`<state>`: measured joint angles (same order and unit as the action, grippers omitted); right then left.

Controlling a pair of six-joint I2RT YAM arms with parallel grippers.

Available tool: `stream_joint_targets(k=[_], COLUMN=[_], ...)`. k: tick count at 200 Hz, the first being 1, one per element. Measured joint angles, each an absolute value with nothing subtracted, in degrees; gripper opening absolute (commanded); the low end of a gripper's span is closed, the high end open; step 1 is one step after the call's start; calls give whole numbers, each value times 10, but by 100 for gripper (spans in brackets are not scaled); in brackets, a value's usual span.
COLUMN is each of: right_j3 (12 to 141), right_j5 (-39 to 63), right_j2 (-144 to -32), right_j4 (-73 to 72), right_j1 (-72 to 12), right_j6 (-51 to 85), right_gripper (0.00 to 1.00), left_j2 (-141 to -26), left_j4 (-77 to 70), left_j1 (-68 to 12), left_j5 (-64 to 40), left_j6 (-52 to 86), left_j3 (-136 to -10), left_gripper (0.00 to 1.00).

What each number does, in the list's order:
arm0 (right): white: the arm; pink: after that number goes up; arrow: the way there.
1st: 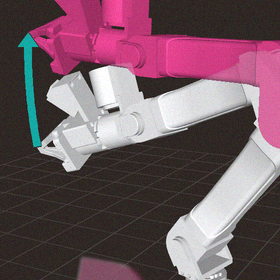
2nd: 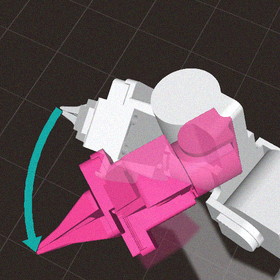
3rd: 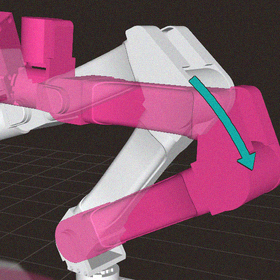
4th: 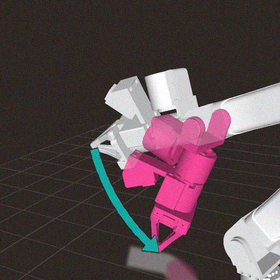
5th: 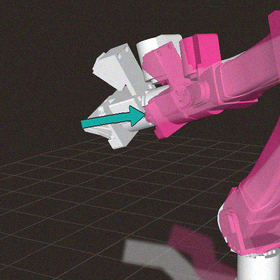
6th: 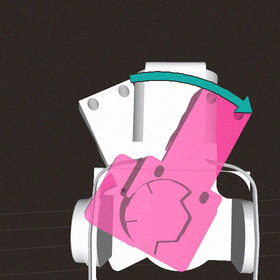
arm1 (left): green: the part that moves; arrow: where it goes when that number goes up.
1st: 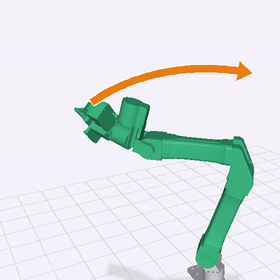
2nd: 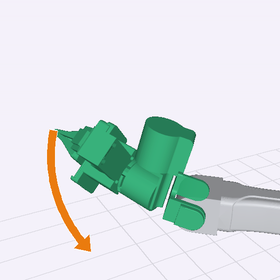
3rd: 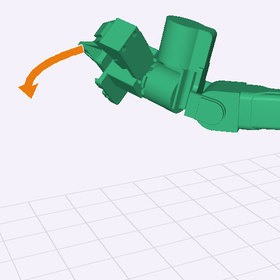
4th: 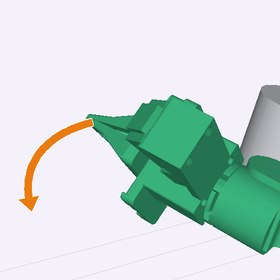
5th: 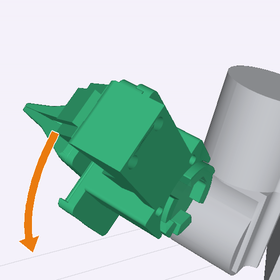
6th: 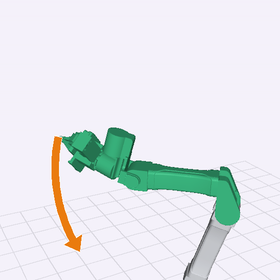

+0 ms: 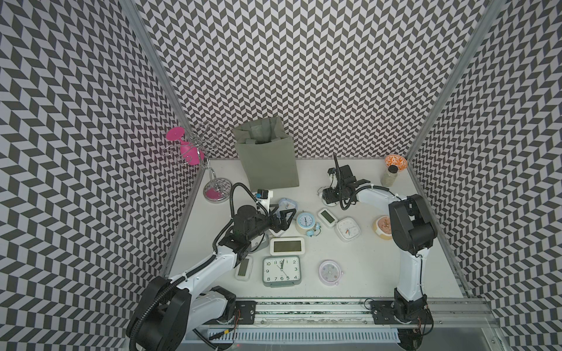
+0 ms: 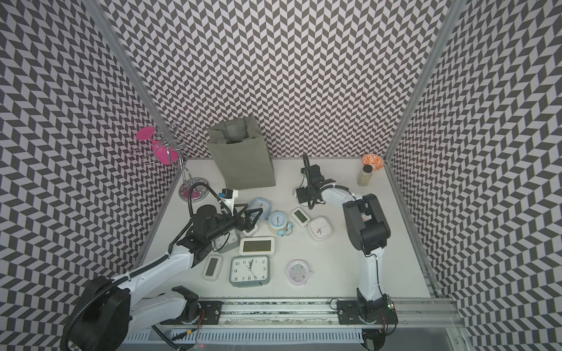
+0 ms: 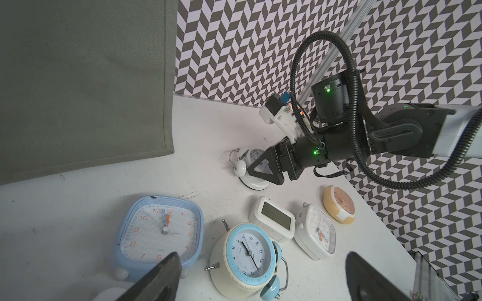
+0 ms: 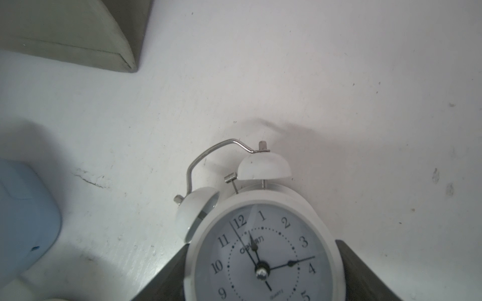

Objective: Put the alarm clock into the canvas bag
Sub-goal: Pick up the alarm from the center of the board.

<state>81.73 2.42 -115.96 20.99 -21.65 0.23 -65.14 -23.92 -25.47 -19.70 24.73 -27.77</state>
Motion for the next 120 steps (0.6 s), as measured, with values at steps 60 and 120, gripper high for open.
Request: stream_joint_targets(k=[60, 120], right_j3=[749, 731], right_j5=[29, 45], right_j2=[-1026, -897], right_j4=[219, 183], right_j1=[-217, -217], right_j6=[12, 20], right_gripper=[69, 67], left_j2=[-613, -646], left_j4=[-181, -146], left_j1=[-255, -228], left_j5=[-94, 50], left_j6=[256, 196], left_j3=[-308, -507], left_gripper=[99, 99])
